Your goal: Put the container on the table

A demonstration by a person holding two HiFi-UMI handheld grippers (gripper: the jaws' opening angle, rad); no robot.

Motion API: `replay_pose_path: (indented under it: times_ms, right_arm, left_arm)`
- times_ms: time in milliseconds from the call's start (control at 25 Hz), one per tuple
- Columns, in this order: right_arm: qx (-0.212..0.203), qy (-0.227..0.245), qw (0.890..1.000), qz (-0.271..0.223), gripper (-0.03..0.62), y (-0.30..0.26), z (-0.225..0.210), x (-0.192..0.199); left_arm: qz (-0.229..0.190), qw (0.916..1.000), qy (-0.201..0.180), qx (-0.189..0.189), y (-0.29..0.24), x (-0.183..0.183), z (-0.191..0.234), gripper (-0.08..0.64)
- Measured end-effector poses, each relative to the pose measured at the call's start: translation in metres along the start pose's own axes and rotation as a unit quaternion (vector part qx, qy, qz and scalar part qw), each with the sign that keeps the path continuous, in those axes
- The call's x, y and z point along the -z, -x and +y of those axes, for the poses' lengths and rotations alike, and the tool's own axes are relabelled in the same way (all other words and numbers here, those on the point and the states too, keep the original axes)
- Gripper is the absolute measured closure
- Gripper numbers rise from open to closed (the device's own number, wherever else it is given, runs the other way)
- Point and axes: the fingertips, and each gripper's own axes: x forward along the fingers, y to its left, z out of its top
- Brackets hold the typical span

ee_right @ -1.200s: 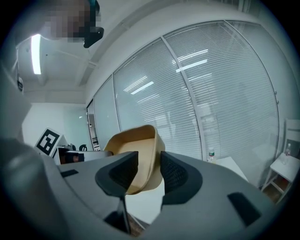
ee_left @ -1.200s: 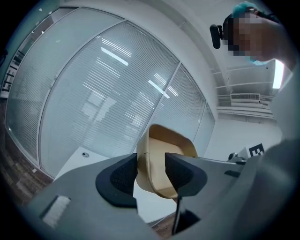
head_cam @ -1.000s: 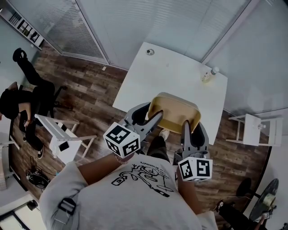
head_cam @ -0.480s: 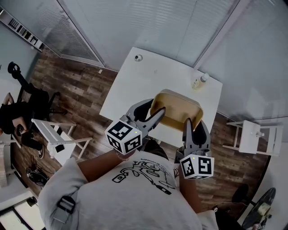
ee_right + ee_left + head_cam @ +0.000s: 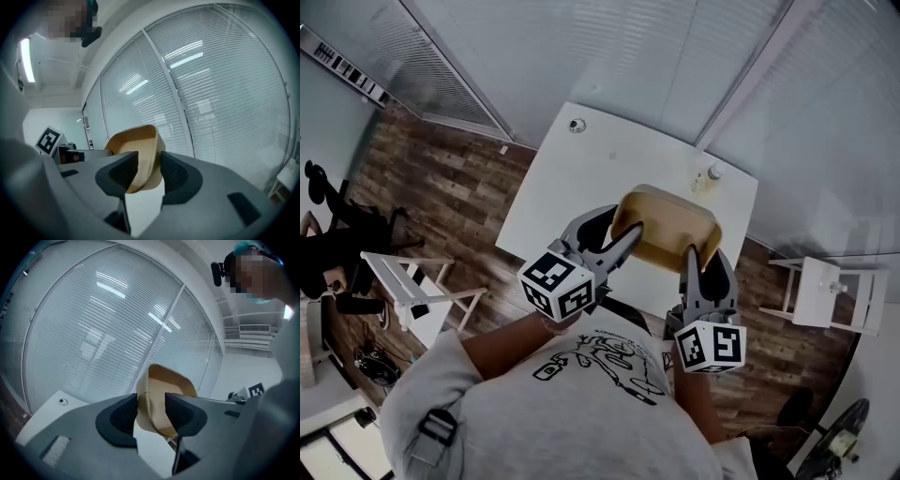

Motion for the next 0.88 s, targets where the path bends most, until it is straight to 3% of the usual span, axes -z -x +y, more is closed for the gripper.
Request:
replay_pose_path:
  times_ms: [880]
  right_arm:
    - [0.022,0.003,1.0,0.02,0.471,-0.078,0.037,0.01]
  left_arm:
    - [0.018,0.9997,0.012,0.015,-0.004,-0.023,0.087,0.391]
